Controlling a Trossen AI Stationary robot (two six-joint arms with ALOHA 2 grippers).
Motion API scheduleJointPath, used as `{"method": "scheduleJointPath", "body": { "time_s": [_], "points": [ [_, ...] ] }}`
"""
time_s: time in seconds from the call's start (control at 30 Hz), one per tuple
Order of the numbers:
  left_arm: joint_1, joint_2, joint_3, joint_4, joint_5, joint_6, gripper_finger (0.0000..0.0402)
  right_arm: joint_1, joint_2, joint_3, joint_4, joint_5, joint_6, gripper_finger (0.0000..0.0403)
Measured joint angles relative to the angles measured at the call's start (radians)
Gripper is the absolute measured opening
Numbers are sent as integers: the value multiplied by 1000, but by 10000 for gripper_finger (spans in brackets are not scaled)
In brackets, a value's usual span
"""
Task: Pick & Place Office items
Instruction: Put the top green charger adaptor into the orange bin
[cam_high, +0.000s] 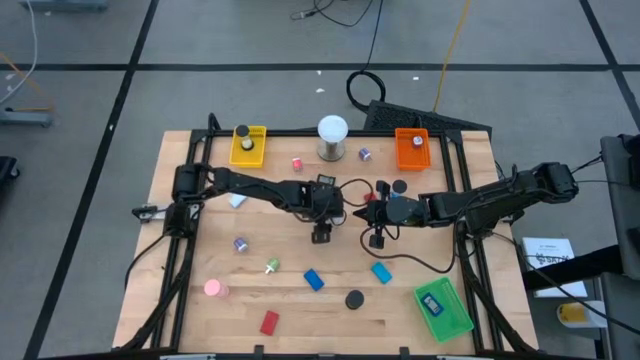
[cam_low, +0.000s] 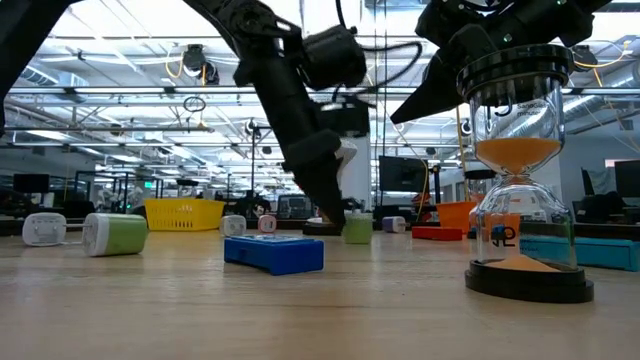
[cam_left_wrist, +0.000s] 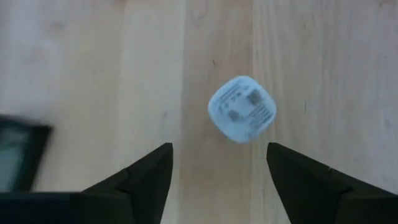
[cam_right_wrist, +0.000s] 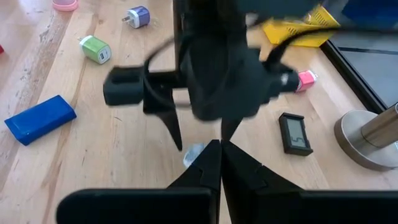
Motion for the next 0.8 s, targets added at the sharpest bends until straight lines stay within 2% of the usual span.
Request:
{"method": "scheduleJointPath", "body": {
  "time_s": [0.2,0.3,0.43,0.63,0.73,0.8],
  "points": [
    [-4,-102,-12,-94,-20,0,273,0,0,0,0,1,0,4],
    [-22,-169,-80,-59,-20,15,249,0,0,0,0,2,-6,4],
    [-47,-279,-269,130,-16,48,190,0,0,0,9,3,-40,4],
    [-53,-443,-593,556,25,-2,102,-3,0,0,69,1,-44,4],
    [-47,-485,-666,702,22,-72,71,-22,0,0,113,0,-32,4],
    [-46,-510,-694,736,-5,-73,52,-43,0,1,116,-2,-3,4]
  ]
}}
